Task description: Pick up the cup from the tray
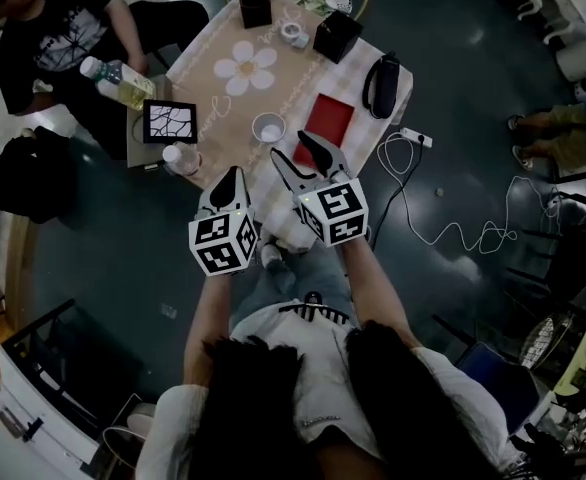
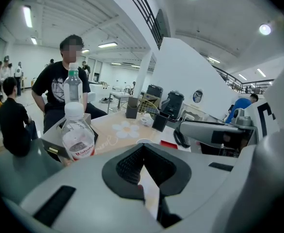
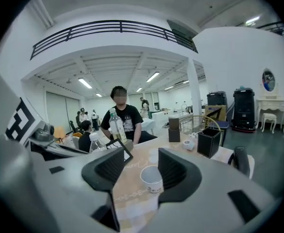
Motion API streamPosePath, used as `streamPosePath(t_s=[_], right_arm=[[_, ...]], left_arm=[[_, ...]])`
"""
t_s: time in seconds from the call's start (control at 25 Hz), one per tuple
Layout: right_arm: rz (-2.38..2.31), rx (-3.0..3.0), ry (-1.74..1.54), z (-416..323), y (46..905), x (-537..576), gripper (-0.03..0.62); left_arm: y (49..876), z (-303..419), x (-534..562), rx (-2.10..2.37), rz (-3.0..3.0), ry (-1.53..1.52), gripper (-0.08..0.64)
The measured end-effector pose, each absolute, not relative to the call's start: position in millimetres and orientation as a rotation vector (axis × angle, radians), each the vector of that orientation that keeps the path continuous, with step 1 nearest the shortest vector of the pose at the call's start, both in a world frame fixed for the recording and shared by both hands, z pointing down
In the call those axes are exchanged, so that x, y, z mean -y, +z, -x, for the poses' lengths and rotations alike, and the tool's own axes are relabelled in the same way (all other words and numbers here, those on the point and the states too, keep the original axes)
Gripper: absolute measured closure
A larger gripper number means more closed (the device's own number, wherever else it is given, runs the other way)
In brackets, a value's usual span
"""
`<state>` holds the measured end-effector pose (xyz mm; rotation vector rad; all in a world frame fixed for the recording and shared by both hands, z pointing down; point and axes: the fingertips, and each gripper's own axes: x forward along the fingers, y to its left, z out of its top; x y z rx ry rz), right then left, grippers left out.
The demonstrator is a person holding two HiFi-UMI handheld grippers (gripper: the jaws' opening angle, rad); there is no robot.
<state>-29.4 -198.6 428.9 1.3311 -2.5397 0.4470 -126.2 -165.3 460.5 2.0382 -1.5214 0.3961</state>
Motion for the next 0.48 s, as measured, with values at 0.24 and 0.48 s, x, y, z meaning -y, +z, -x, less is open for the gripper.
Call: streamPosePath(t_s=[0.24,0.48], right_arm=[[-1.400,2.517,0.443,22,414,185,0.542],[-1.431,2.461,0.469,21,415,173,0.584]], left_arm=[[441,119,154,1.504,-2.103,0.387,0.554],[429,115,147,1.487,-2.162,0.389,0.554]])
